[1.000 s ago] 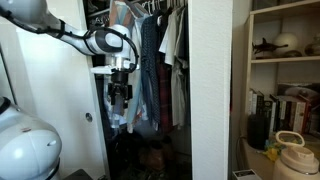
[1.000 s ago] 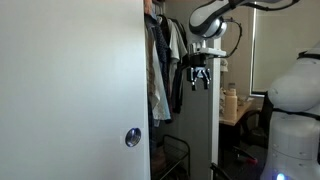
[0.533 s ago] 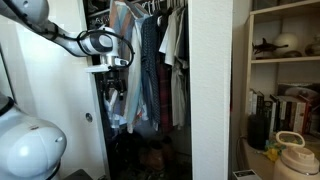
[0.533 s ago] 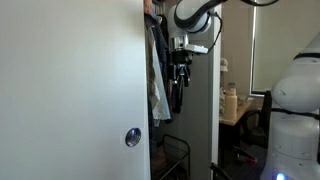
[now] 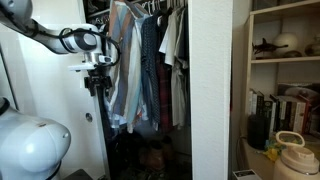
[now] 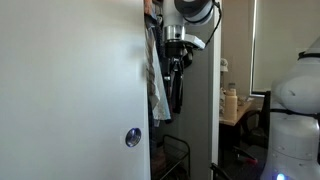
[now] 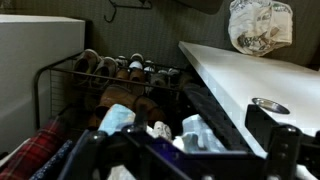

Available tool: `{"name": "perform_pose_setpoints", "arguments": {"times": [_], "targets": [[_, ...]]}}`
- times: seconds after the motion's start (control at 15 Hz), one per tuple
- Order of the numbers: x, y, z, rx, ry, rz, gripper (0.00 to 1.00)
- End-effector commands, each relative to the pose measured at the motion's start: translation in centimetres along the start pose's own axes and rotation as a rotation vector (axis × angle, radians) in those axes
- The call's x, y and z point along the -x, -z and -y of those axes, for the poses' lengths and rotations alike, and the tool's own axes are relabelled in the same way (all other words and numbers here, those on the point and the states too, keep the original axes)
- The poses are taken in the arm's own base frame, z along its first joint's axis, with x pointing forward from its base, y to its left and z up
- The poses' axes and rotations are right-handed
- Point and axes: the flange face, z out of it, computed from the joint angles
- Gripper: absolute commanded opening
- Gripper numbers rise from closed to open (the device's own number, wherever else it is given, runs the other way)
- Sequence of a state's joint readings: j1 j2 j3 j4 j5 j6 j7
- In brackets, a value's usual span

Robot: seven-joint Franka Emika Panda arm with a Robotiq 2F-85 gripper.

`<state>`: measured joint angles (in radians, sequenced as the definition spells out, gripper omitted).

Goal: Slide the closet door to the right

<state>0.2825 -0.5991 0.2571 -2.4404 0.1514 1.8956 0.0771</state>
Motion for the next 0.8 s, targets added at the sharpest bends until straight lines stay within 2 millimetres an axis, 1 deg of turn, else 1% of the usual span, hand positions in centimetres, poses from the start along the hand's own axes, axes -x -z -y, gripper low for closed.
{"name": "perform_pose_setpoints", "arguments": {"times": [0.0,0.2,0.33,0.53,0.73], "targets": [[2.6,0.1,4.1,-0.01,0.018,-0.039,1.0],[4.6,-1.4,7.9,-0.006,0.043,-0.039,1.0],[5.7,-3.0,9.5,0.003,0.044,-0.058,1.0],[6.4,-5.8,11.0,0.006,0.039,-0.101,1.0],[6.9,-8.4,11.8,0.001,0.039,-0.157,1.0]]}}
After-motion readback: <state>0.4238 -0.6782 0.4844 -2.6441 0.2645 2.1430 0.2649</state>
